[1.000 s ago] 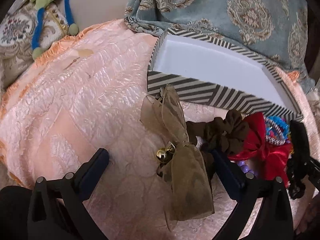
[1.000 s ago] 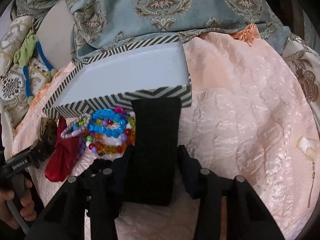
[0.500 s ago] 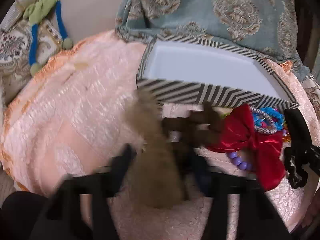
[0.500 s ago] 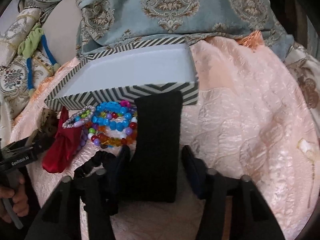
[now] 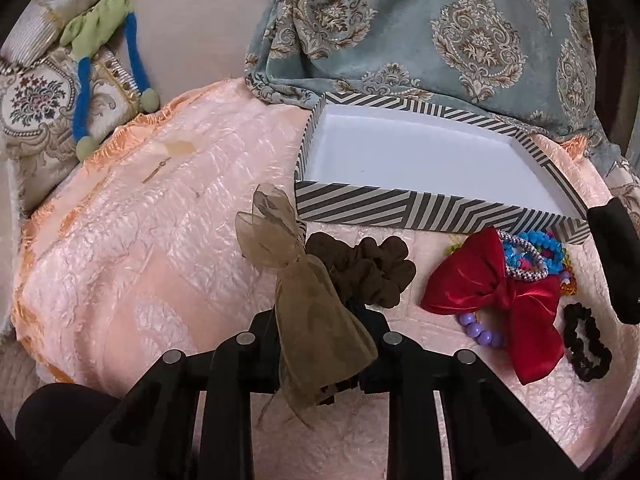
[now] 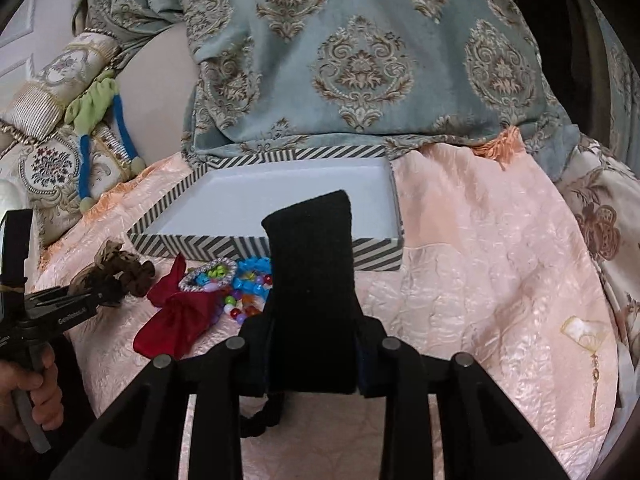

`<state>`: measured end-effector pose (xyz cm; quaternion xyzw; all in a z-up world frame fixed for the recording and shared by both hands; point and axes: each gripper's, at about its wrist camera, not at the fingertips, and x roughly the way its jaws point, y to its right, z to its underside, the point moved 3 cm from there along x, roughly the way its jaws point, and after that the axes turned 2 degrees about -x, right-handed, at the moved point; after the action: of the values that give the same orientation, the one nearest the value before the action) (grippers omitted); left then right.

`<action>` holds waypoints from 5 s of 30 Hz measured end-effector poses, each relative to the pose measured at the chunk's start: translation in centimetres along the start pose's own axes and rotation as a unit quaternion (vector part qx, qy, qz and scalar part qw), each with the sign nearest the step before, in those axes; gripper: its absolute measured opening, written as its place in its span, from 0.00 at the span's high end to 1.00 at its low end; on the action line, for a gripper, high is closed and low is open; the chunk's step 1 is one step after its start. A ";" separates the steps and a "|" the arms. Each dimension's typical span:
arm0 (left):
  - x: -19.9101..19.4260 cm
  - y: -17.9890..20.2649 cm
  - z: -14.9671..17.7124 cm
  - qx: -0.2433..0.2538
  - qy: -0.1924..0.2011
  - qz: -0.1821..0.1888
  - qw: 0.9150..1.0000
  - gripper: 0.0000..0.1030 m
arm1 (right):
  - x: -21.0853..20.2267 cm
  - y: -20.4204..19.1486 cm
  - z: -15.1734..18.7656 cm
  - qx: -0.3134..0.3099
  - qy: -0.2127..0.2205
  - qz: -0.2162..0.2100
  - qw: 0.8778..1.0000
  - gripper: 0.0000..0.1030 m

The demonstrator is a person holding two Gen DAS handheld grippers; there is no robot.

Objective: Organize jewelry
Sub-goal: 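Close left tool on the tan bow while right tool grips the black velvet piece, then carry both items into the striped box and open both tools, then move left tool to the red bow while right tool reaches the black scrunchie, then close left tool on the red bow while right tool grips the black scrunchie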

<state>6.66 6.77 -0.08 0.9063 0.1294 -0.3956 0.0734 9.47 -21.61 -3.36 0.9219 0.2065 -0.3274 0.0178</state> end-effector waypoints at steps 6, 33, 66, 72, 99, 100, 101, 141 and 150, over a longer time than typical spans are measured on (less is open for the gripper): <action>0.1 0.1 0.2 0.002 -0.003 -0.001 1.000 0.92 | 0.3 -0.6 0.3 -0.011 -0.008 -0.001 1.000 0.71; -0.4 0.4 0.1 0.001 0.007 0.010 1.000 0.92 | 0.6 -1.0 0.8 -0.021 -0.022 0.022 0.999 0.71; 8.7 2.7 -12.1 -0.012 -0.012 0.098 0.995 0.92 | 12.3 3.4 -8.7 0.021 -0.056 -0.015 0.998 0.70; 9.8 3.1 -11.5 -0.018 -0.018 0.087 0.996 0.81 | 14.5 3.4 -8.0 0.019 -0.088 0.005 0.996 0.64; -2.4 6.3 -1.6 0.049 0.000 0.230 0.972 0.70 | 0.8 2.7 -1.8 0.062 0.000 0.034 0.998 0.50; -2.5 6.8 -1.3 0.052 -0.002 0.232 0.971 0.70 | 0.6 2.4 -1.4 0.062 -0.003 0.032 0.998 0.50; -2.4 7.1 -1.1 0.055 -0.006 0.233 0.971 0.70 | 0.5 2.2 -1.0 0.060 -0.006 0.030 0.998 0.50; -0.8 -1.1 -2.5 -0.084 -0.008 0.173 0.981 0.98 | 2.5 -2.6 4.1 0.004 -0.097 -0.011 0.995 0.58; -2.3 3.1 0.1 -0.029 -0.021 0.224 0.974 0.76 | 2.7 -2.8 4.3 -0.022 -0.096 0.009 0.995 0.78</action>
<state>6.03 3.34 1.64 0.9011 -0.0670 -0.3843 0.1892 7.66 -18.75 -8.05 0.8873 0.2025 -0.4098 0.0613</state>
